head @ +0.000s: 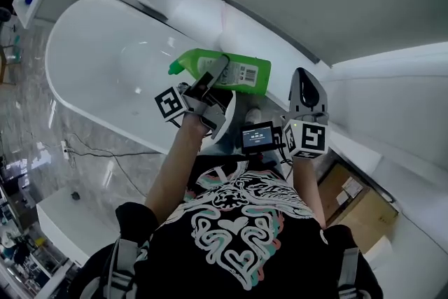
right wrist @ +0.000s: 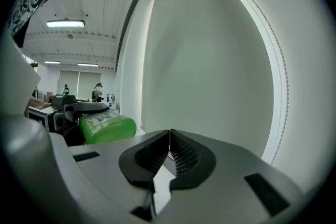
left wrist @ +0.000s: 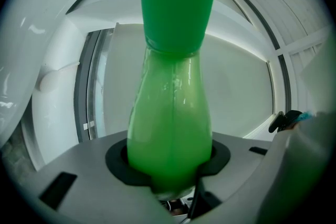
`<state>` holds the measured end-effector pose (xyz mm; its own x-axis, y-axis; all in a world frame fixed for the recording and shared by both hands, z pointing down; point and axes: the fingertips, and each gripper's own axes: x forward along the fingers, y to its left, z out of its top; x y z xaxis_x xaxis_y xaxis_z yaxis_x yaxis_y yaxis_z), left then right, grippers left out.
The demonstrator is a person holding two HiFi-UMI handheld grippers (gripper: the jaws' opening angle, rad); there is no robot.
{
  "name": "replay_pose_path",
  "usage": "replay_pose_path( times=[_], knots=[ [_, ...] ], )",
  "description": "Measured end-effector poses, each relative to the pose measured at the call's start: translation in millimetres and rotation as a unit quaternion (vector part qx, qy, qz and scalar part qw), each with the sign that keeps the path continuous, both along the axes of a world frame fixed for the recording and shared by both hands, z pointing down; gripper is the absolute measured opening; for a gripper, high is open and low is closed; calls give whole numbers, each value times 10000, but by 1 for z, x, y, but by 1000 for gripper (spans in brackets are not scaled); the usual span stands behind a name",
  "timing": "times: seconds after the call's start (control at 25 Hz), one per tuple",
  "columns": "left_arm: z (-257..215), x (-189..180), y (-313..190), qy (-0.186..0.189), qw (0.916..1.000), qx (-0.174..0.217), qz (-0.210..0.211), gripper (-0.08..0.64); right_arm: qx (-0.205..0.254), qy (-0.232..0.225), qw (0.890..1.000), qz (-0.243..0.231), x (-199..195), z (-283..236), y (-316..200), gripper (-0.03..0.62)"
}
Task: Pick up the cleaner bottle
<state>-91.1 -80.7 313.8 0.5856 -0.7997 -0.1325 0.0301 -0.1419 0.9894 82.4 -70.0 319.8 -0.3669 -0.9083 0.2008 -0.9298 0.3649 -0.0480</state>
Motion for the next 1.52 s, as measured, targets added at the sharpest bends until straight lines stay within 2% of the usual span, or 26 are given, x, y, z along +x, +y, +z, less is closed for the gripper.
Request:
replay_pose_path(
  times=[0.24,0.72,0.88,1.12,1.32,1.52],
  knots=[
    [39,-6,-1,-94,9999,95,-17,190,33,-162,9998,59,-3,50,-4,26],
    [28,-6,2,-27,9997,225,1,190,39,-116,9999,108,-4,41,4,26],
    [46,-10,-1,-85,9998,205,14,190,47,-126,9999,103,-9,58,1,26],
    [35,-7,0,-78,9996,261,51,190,56,-131,9998,139,-6,50,3,26],
    [-25,3,15,16,9998,170,108,190,-12,3,9998,182,4,-15,19,26],
    [-5,1,10,-31,9998,155,126,190,-13,-50,9998,177,1,5,13,26]
  ],
)
